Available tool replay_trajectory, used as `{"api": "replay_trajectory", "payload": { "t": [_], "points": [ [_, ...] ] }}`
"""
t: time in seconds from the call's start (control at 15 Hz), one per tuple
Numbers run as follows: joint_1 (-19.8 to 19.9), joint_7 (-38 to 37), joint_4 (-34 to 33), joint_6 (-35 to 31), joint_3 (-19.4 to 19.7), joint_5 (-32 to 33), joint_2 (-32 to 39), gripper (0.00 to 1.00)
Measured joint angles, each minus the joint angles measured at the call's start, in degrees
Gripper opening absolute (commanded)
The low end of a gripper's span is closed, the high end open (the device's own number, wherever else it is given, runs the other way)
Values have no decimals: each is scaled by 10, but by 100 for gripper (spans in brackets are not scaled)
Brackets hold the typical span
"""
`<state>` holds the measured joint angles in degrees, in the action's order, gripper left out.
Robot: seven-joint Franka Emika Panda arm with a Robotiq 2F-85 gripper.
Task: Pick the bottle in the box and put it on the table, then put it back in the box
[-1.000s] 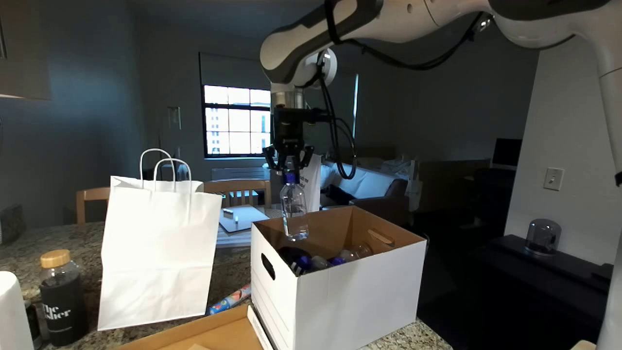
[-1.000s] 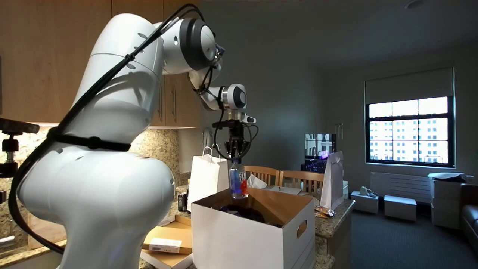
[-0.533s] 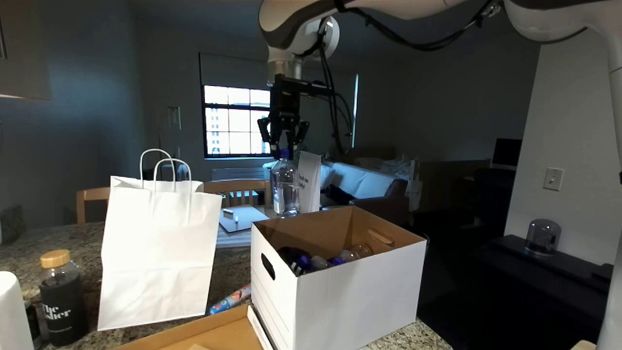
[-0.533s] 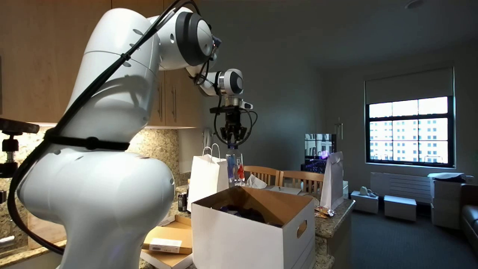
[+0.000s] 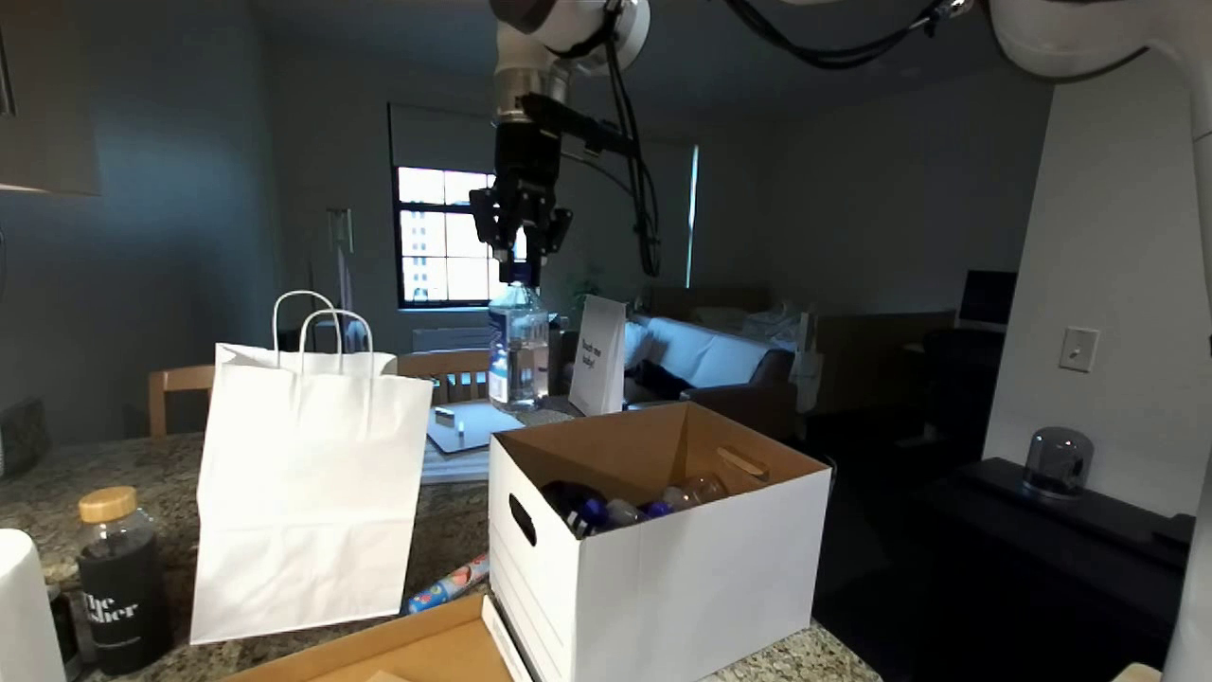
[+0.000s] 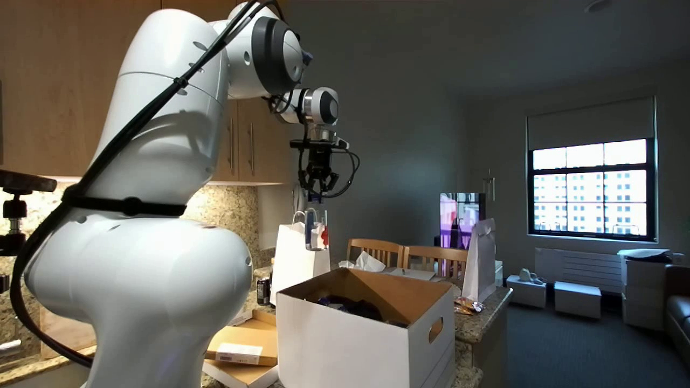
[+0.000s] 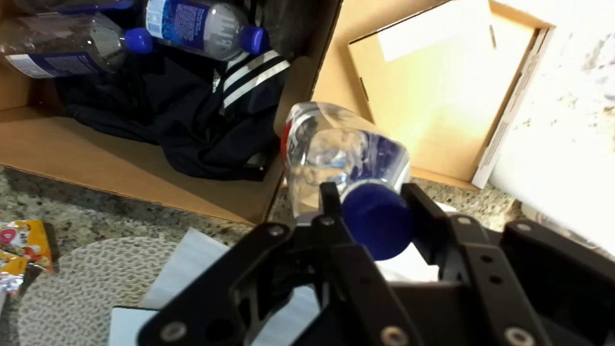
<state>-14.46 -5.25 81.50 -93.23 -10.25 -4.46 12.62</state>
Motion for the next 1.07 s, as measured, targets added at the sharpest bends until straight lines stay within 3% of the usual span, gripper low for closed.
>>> {"api": "replay_trajectory", "payload": {
  "t": [0.27, 0.67, 1.07],
  "points": [
    [-8, 40, 1, 30, -26, -11, -8, 14],
    [-24, 40, 78, -87, -47, -45, -13, 14],
    [-38, 40, 156, -94, -70, -91, 9, 14]
  ]
}}
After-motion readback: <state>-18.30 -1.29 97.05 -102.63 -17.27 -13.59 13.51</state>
